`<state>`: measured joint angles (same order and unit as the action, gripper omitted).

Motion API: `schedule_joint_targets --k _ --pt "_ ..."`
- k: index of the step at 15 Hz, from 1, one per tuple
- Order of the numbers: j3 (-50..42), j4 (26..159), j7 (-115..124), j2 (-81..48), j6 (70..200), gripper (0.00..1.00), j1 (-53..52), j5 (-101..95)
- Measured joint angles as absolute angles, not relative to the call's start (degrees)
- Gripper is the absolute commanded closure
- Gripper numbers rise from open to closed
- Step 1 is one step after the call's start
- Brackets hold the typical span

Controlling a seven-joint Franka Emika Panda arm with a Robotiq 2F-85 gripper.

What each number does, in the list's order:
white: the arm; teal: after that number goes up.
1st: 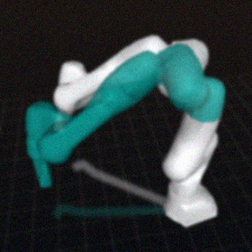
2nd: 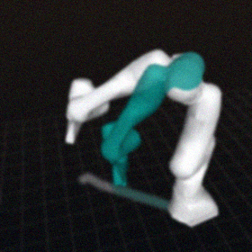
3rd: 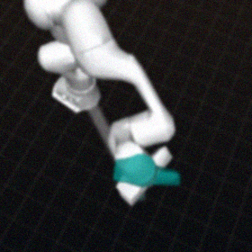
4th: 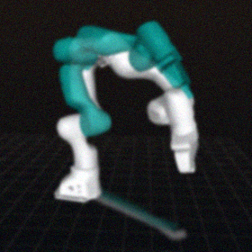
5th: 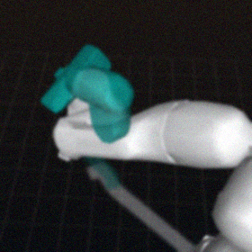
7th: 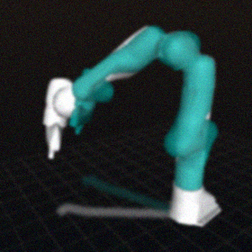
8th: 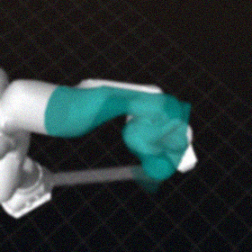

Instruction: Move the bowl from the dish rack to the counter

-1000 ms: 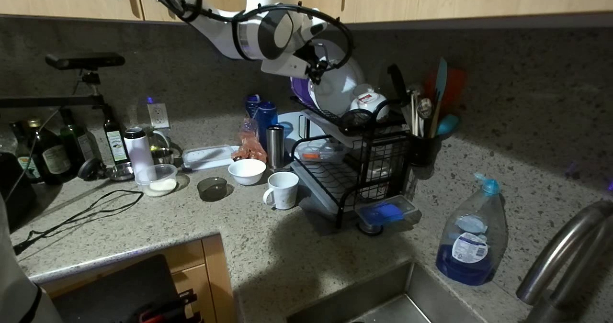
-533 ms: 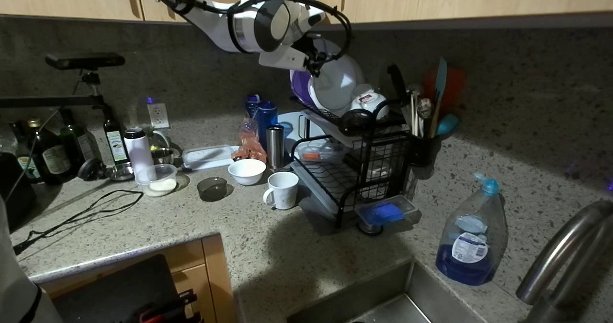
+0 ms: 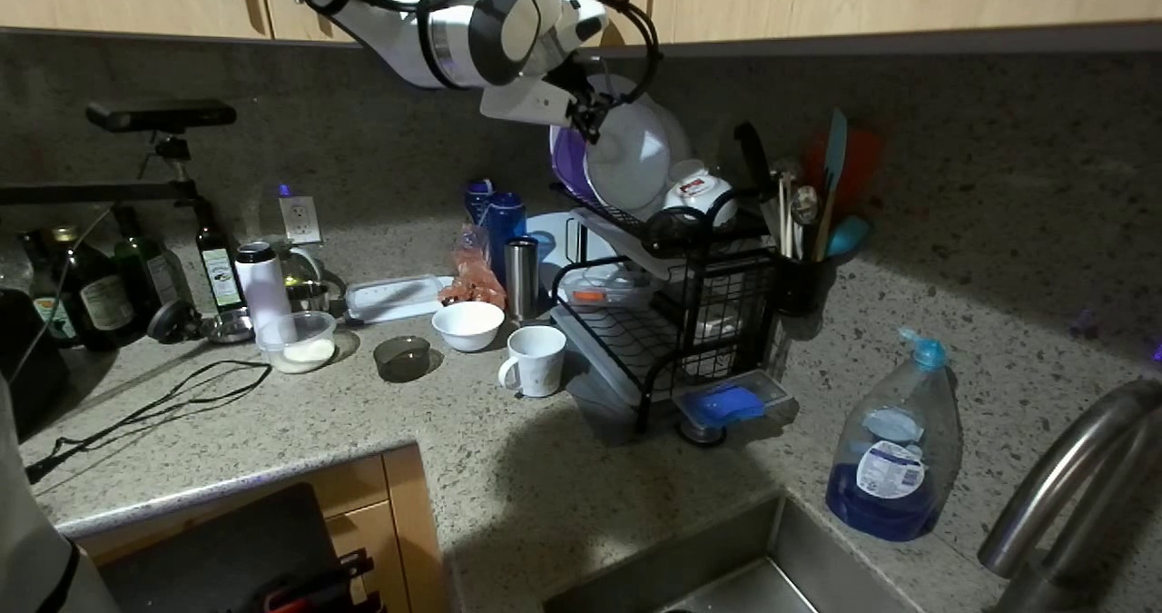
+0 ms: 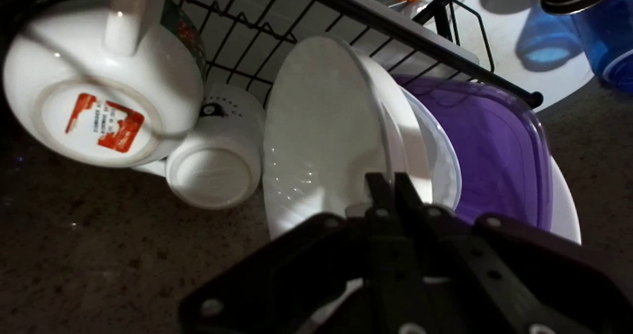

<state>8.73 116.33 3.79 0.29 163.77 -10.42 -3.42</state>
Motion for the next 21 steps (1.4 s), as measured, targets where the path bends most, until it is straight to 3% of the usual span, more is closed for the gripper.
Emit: schedule_joint_targets --k 21 --pt "10.9 119.3 3.7 6.9 154.8 0.95 -11.3 -2.9"
